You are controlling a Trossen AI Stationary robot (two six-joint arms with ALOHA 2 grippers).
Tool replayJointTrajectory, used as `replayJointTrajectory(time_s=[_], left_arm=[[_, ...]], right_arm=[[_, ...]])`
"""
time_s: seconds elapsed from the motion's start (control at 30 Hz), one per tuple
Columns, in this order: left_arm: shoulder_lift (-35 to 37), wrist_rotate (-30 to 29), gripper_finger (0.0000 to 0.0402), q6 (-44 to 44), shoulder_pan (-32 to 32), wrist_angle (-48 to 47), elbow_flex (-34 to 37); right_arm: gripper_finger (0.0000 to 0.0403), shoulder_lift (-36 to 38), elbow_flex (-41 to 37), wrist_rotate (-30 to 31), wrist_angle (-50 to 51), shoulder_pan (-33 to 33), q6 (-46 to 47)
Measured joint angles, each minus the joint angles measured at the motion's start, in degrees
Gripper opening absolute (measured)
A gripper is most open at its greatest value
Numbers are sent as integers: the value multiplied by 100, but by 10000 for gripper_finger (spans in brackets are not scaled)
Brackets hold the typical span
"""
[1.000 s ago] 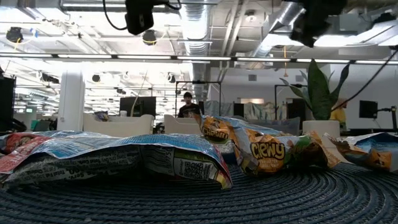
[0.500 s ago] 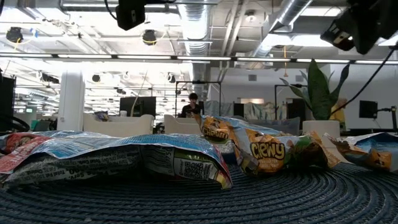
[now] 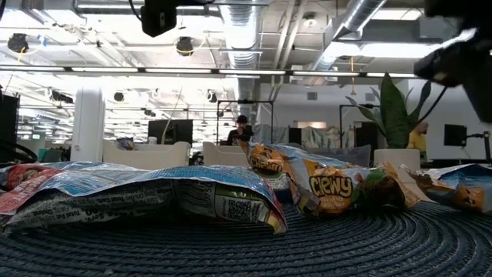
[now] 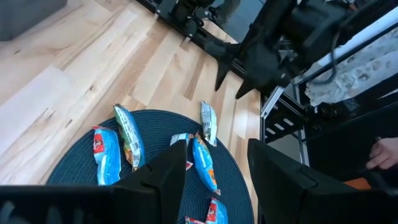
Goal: Pick and place Granola Bars by type
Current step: Put the yellow granola bar into the black bin
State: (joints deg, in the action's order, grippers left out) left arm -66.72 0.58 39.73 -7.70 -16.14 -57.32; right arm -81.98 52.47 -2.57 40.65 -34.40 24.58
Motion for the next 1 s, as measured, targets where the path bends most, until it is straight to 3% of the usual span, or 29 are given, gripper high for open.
replayJointTrajectory(time_s=[0.33,0.7,0.83,1.0], left_arm=[[2,17,162,145,0,-78,0],[7,24,162,141,0,-162,0],[7,25,162,145,0,-160,0],[7,42,162,150,0,-155,0]], right_arm=[[230,-1045,1,-49,-644,153,3],[212,-1662,6,-33,-1130,154,94],[175,-1744,26,16,-1090,156,96],[96,-1658,4,95,-1060,231,103]])
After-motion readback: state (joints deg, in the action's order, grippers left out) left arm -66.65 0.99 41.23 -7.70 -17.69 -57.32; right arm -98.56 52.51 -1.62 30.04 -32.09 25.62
